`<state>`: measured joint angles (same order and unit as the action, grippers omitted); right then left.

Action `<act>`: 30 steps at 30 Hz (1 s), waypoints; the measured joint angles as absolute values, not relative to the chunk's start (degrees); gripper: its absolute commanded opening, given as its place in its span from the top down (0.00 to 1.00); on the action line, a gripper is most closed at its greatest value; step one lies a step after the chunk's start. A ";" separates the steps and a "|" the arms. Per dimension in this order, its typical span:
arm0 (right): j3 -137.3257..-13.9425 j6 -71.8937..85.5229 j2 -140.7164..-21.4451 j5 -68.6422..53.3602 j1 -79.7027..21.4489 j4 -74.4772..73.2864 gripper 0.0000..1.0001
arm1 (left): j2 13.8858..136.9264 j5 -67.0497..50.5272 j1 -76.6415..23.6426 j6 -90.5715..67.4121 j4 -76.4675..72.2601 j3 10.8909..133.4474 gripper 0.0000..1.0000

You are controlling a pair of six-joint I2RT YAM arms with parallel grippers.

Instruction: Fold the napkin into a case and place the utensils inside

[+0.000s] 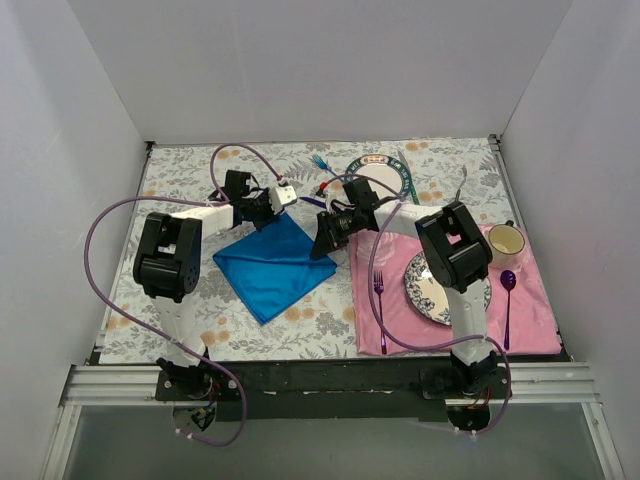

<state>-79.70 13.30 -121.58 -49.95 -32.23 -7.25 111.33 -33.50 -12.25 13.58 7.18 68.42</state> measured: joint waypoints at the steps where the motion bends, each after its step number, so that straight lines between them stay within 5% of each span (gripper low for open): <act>1: -79.70 13.30 -122.13 -49.93 -32.23 -7.25 0.73 | 111.33 -33.41 -12.25 13.58 7.25 68.42 1.00; 6: -79.68 13.30 -124.16 -49.67 -32.23 -7.31 0.74 | 111.33 -33.01 -12.25 13.47 7.25 68.42 1.00; 9: -79.61 13.30 -124.25 -49.60 -32.23 -7.29 0.74 | 111.33 -32.45 -12.25 12.47 7.16 68.45 0.73; 10: -79.59 13.32 -124.25 -49.54 -32.23 -7.29 0.74 | 111.33 -32.25 -12.23 11.99 7.16 68.45 0.56; 15: -79.15 13.37 -124.33 -48.71 -32.23 -7.29 0.75 | 111.13 -32.25 -10.50 2.98 8.99 71.92 0.35; 24: -78.85 14.44 -124.51 -48.18 -32.14 -7.14 0.75 | 102.13 -46.61 0.84 -16.64 21.39 76.38 0.26; 30: -78.85 14.94 -124.60 -48.16 -32.12 -7.07 0.75 | 95.37 -60.88 0.01 -35.29 20.75 63.81 0.14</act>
